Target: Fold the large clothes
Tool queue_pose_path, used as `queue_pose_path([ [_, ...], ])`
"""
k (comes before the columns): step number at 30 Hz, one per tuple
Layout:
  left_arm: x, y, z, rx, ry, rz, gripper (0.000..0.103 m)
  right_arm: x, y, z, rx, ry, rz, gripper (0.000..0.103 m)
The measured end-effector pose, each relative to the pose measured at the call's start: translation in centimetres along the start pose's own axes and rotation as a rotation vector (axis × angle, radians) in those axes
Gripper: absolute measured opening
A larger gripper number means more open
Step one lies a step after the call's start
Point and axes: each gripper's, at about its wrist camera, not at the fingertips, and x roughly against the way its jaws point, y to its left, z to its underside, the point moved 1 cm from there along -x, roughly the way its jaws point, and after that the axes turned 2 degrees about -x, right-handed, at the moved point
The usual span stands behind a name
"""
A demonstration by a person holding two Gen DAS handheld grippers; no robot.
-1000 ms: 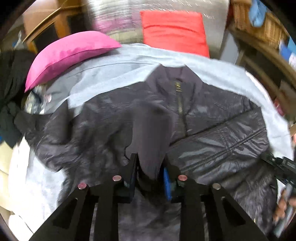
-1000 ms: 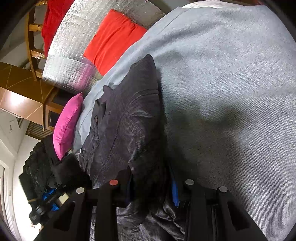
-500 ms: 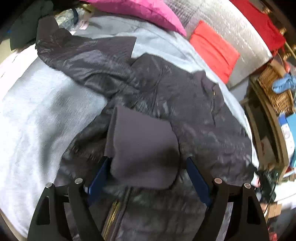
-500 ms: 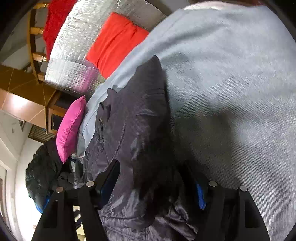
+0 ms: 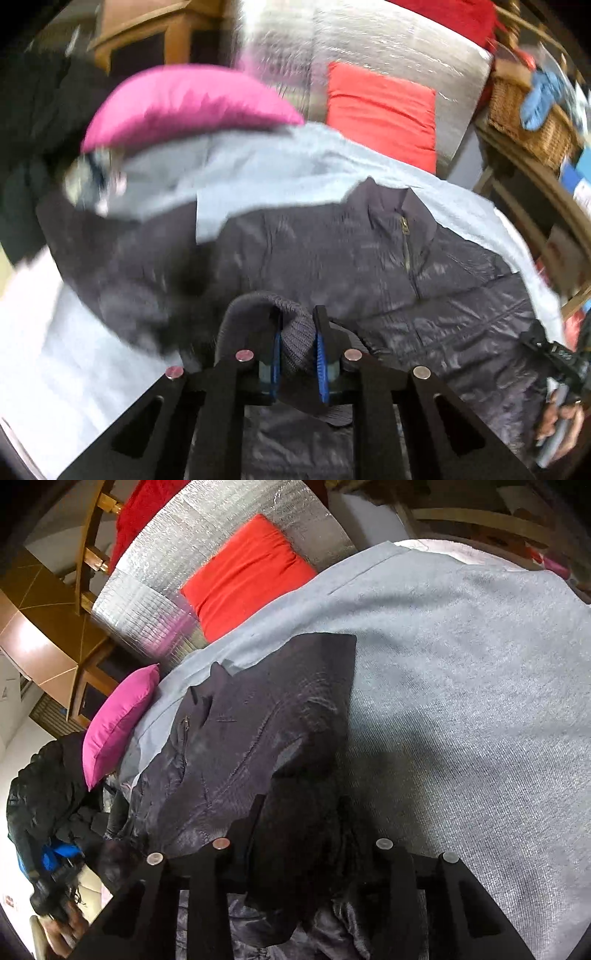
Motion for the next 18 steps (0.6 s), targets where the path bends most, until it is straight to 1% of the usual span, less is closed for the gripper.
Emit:
queue_pose_path([
  [2, -0.2, -0.4, -0.5, -0.064, -0.036, -0.056, 0.016, -0.5, -0.2, 0.1, -0.006, 0.027, 0.010, 0.040],
  [3, -0.8, -0.2, -0.1, -0.083, -0.027, -0.097, 0.016, -0.8, -0.4, 0.2, -0.011, 0.046, 0.010, 0.040],
  [4, -1.4, 0.5, 0.5, -0.074, 0.004, -0.114, 0.017, -0.9, -0.5, 0.3, -0.015, 0.052, 0.008, 0.040],
  [6, -3.2, 2.1, 2.5, -0.017, 0.108, -0.102, 0.017, -0.9, -0.4, 0.3, -0.005, 0.055, 0.008, 0.041],
  [7, -4.0, 2.9, 3.6, 0.005, 0.154, -0.097, 0.018, -0.8, -0.4, 0.4, -0.005, 0.059, 0.008, 0.045],
  [8, -4.3, 3.4, 4.5, 0.018, 0.181, -0.098, 0.020, -0.9, -0.5, 0.4, -0.014, 0.067, 0.006, 0.048],
  [9, -4.2, 4.1, 5.5, 0.030, 0.193, -0.092, 0.023, -0.9, -0.6, 0.5, -0.027, 0.074, 0.002, 0.054],
  [10, -4.0, 4.4, 5.9, 0.038, 0.189, -0.087, 0.025, -0.8, -0.8, 0.4, -0.037, 0.079, -0.001, 0.057],
  [11, -3.1, 5.1, 6.3, 0.055, 0.177, -0.075, 0.035, -0.7, -0.8, 0.3, -0.043, 0.082, 0.002, 0.059],
  [12, -2.0, 6.1, 6.5, 0.073, 0.156, -0.067, 0.051, -0.4, -0.9, 0.2, -0.051, 0.083, 0.009, 0.062],
  [13, -0.8, 7.0, 6.6, 0.089, 0.127, -0.061, 0.057, -0.1, -1.0, 0.1, -0.058, 0.076, 0.010, 0.062],
  [14, 0.3, 8.0, 6.6, 0.099, 0.097, -0.062, 0.066, 0.5, -1.2, 0.0, -0.070, 0.061, 0.007, 0.062],
  [15, 1.1, 8.8, 6.5, 0.108, 0.074, -0.068, 0.072, 1.3, -1.5, -0.1, -0.090, 0.041, -0.006, 0.062],
  [16, 2.0, 10.3, 6.5, 0.124, 0.052, -0.080, 0.074, 2.2, -1.9, -0.2, -0.116, 0.014, -0.026, 0.064],
  [18, 3.9, 14.7, 6.4, 0.213, 0.016, -0.100, 0.076, 4.0, -2.4, -0.2, -0.154, -0.052, -0.038, 0.065],
])
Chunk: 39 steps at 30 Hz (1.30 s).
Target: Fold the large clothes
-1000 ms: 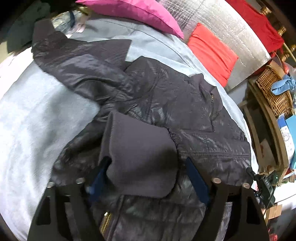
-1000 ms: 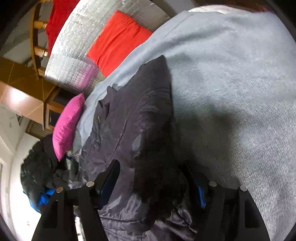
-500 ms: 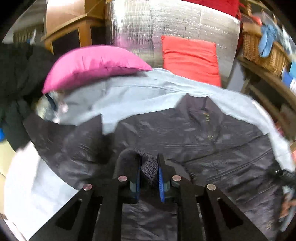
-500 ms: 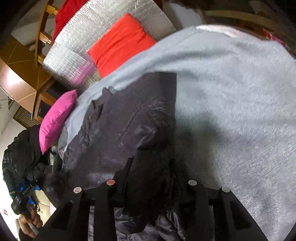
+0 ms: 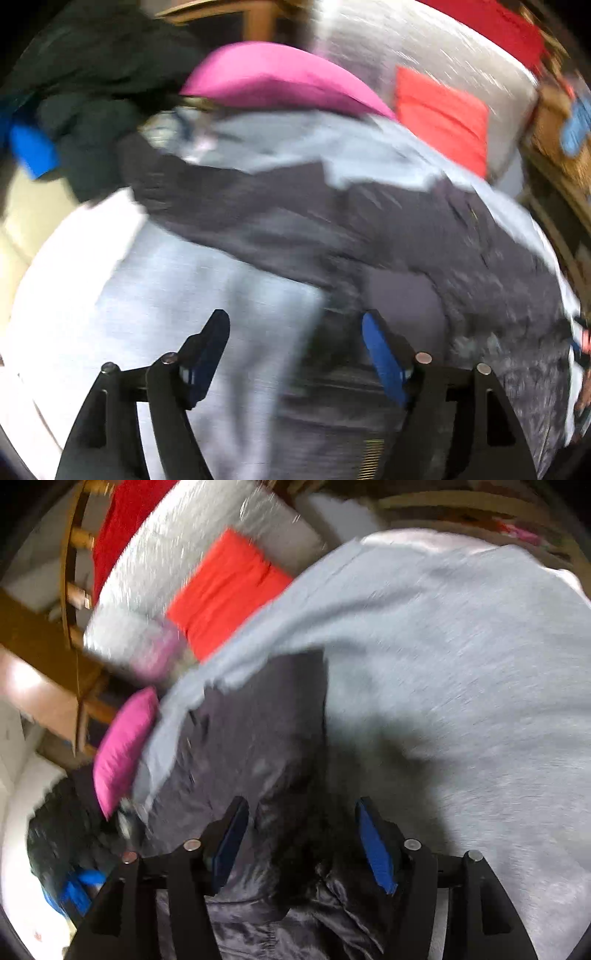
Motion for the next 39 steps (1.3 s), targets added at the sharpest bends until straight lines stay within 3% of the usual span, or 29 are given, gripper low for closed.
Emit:
queue_pose_path([
  [3, 0.2, 5.3, -1.5, 0.169, -0.005, -0.009, 0.077, 2.6, 0.9, 0.3, 0.041, -0.119, -0.042, 0.065],
  [6, -1.0, 10.1, -3.1, 0.327, -0.017, 0.006, 0.078, 3.3, 4.2, 1.7, 0.175, -0.158, -0.119, 0.065],
  [9, -3.0, 14.1, -4.1, 0.513, -0.011, 0.035, 0.078, 1.3, 7.2, 3.9, 0.247, -0.051, -0.235, 0.062],
  [11, -4.3, 15.3, -4.8, 0.564, -0.013, 0.030, 0.078, -0.8, 8.0, 5.4, 0.230, 0.058, -0.309, 0.050],
  [15, -6.9, 14.8, -6.1, 0.530, -0.017, -0.016, 0.078, -4.6, 9.7, 8.1, 0.317, 0.150, -0.242, 0.049],
  [18, -9.3, 14.1, -6.5, 0.504, 0.029, 0.010, 0.078, -6.2, 9.8, 8.9, 0.348, 0.189, -0.189, 0.049],
  [21, -11.8, 12.7, -6.5, 0.458, 0.070, 0.011, 0.078, -7.0, 9.5, 8.9, 0.363, 0.195, -0.168, 0.048],
  [24, -14.5, 12.2, -6.6, 0.478, 0.130, 0.015, 0.078, -6.8, 9.6, 9.2, 0.397, 0.181, -0.165, 0.048],
  [27, -15.2, 12.4, -7.2, 0.511, 0.092, 0.023, 0.075, -7.2, 10.1, 9.6, 0.433, 0.178, -0.154, 0.048],
  [28, -15.4, 12.5, -7.4, 0.541, 0.077, 0.061, 0.070, -7.5, 10.4, 9.7, 0.442, 0.181, -0.143, 0.048],
  [30, -15.9, 12.6, -7.5, 0.587, 0.082, 0.084, 0.028, -8.0, 10.5, 9.9, 0.460, 0.192, -0.112, 0.047],
  [32, -15.8, 12.1, -8.0, 0.575, 0.064, 0.080, 0.013, -8.4, 10.4, 10.0, 0.470, 0.194, -0.096, 0.045],
  [39, -9.4, 3.9, -11.2, 0.265, -0.117, 0.130, 0.008, -7.9, 9.7, 9.0, 0.403, 0.202, -0.127, 0.041],
])
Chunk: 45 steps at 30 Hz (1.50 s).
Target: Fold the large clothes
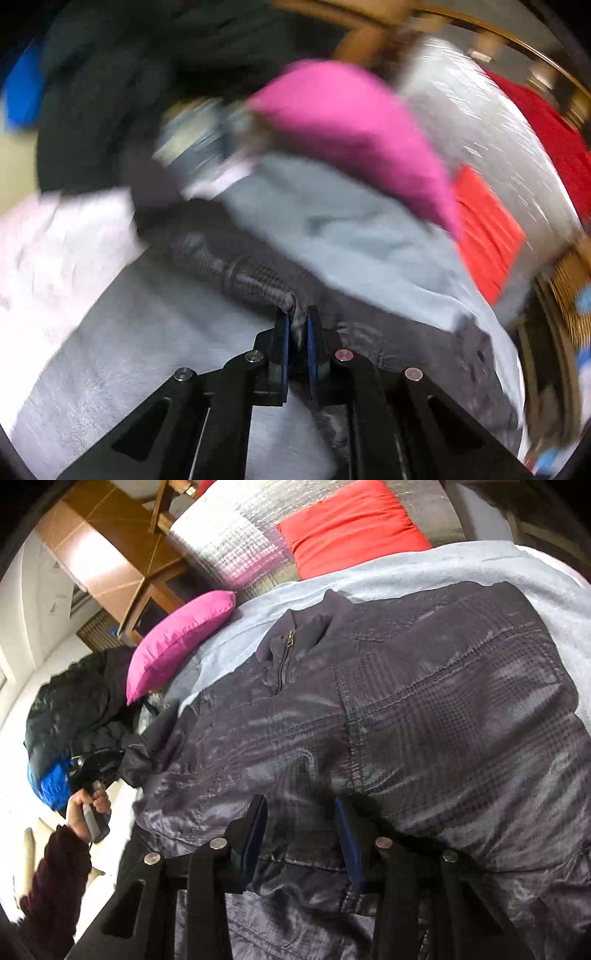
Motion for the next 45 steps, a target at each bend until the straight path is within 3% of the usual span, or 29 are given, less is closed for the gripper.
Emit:
queue_pose_path([
  [3, 3.0, -6.9, 1.1, -0.206, -0.037, 0.036, 0.008, 0.8, -0.3, -0.3, -0.033, -0.020, -0.009, 0.042],
  [7, 5.4, -14.9, 6.0, -0.430, -0.042, 0.093, 0.008, 2.4, -1.0, -0.8, -0.085, -0.057, -0.023, 0.044],
  [10, 5.0, -18.7, 10.9, -0.517, 0.007, 0.111, 0.008, 3.6, -1.7, -1.0, -0.134, -0.074, -0.046, 0.050],
  [12, 3.9, -19.6, 14.3, -0.522, 0.070, 0.122, 0.008, 4.3, -2.1, -1.0, -0.169, -0.080, -0.064, 0.055],
  [14, 2.5, -19.3, 16.7, -0.487, 0.131, 0.112, 0.009, 4.9, -2.2, -1.0, -0.177, -0.085, -0.070, 0.058],
  [16, 1.1, -18.2, 18.5, -0.443, 0.202, 0.109, 0.017, 5.5, -2.3, -1.0, -0.180, -0.093, -0.064, 0.058],
  [18, 0.1, -16.6, 19.3, -0.369, 0.267, 0.151, 0.021, 5.9, -2.7, -1.1, -0.199, -0.100, -0.072, 0.058],
  [20, 1.7, -15.4, 18.8, -0.288, 0.270, 0.221, 0.026, 6.3, -3.1, -1.2, -0.217, -0.109, -0.078, 0.058],
  [22, 3.6, -14.8, 18.1, -0.265, 0.277, 0.269, 0.045, 6.7, -3.3, -1.3, -0.221, -0.119, -0.079, 0.058],
  [23, 4.6, -14.6, 17.8, -0.267, 0.274, 0.277, 0.067, 6.9, -3.3, -1.3, -0.222, -0.122, -0.080, 0.058],
  [24, 5.5, -14.4, 17.5, -0.269, 0.267, 0.275, 0.082, 7.0, -3.4, -1.3, -0.224, -0.125, -0.081, 0.058],
  [27, 7.9, -13.1, 15.3, -0.256, 0.233, 0.274, 0.084, 7.2, -3.5, -1.1, -0.228, -0.127, -0.086, 0.058],
  [29, 8.1, -11.4, 13.2, -0.159, 0.225, 0.270, 0.085, 7.1, -3.3, -1.1, -0.225, -0.125, -0.089, 0.058],
  [33, 4.8, -8.8, 10.1, 0.038, 0.265, 0.265, 0.085, 6.6, -2.5, -1.1, -0.188, -0.112, -0.078, 0.058],
  [36, 1.4, -7.3, 9.9, 0.226, 0.342, 0.257, 0.085, 6.4, -2.3, -1.0, -0.174, -0.112, -0.075, 0.058],
  [38, -0.2, -6.2, 10.0, 0.329, 0.344, 0.242, 0.085, 6.5, -2.5, -1.0, -0.176, -0.117, -0.075, 0.058],
  [45, -1.6, -5.2, 10.0, 0.421, 0.282, 0.196, 0.081, 5.9, -3.1, -1.1, -0.189, -0.103, -0.076, 0.058],
])
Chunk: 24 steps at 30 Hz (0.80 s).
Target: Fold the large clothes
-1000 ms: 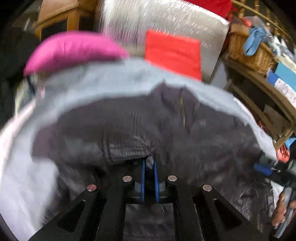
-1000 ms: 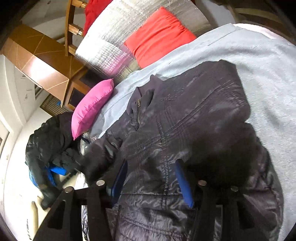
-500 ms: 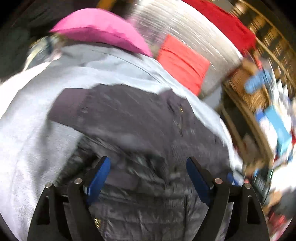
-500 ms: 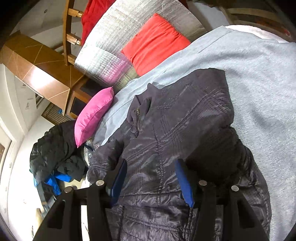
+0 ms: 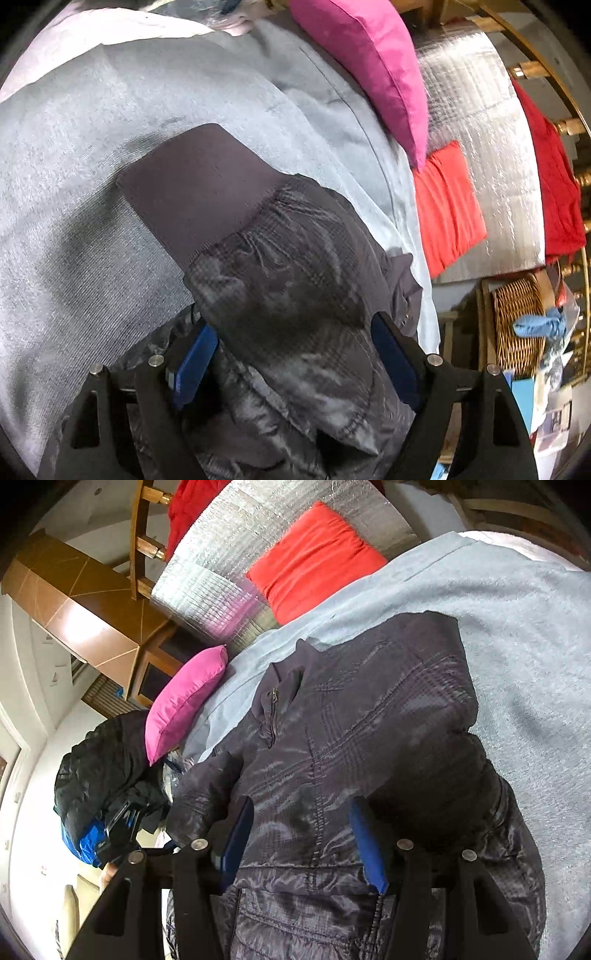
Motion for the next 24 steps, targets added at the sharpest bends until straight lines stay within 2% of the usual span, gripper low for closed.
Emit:
queue_pose_path([
  [1, -0.1, -0.1, 0.0, -0.001, -0.020, -0.007, 0.077, -0.1, 0.0, 0.0, 0.000, 0.002, 0.002, 0.058],
  [2, 0.0, -0.2, -0.1, -0.004, -0.041, -0.019, 0.064, -0.2, 0.0, 0.0, 0.000, 0.004, 0.003, 0.058],
  [3, -0.6, -0.6, -0.3, -0.009, -0.055, -0.031, 0.057, -0.2, 0.0, 0.0, 0.001, 0.004, 0.003, 0.058],
  [6, 0.1, -1.0, -0.3, -0.048, -0.070, -0.057, 0.039, 0.1, 0.0, 0.0, -0.001, -0.007, 0.006, 0.058],
  [9, 1.1, -1.5, -0.7, -0.094, -0.064, -0.067, 0.038, 0.6, -0.4, -0.1, -0.020, -0.015, 0.004, 0.058],
  [14, 1.4, -0.7, -1.3, -0.032, 0.015, -0.095, 0.042, 1.4, -0.8, -0.1, -0.025, -0.021, 0.015, 0.058],
  [16, 2.3, -0.5, -1.5, -0.028, 0.011, -0.080, 0.043, 2.0, -1.1, 0.0, -0.022, -0.030, 0.022, 0.058],
  [18, 3.5, -0.5, -1.7, -0.042, -0.013, -0.075, 0.056, 2.6, -1.5, -0.1, -0.017, -0.038, 0.029, 0.058],
  [19, 3.9, -0.5, -1.9, -0.053, -0.029, -0.091, 0.059, 2.8, -1.8, -0.2, -0.013, -0.041, 0.035, 0.058],
  [24, 2.1, -0.5, -2.2, -0.028, -0.020, -0.091, 0.060, 3.1, -2.5, -0.4, -0.021, -0.048, 0.039, 0.058],
])
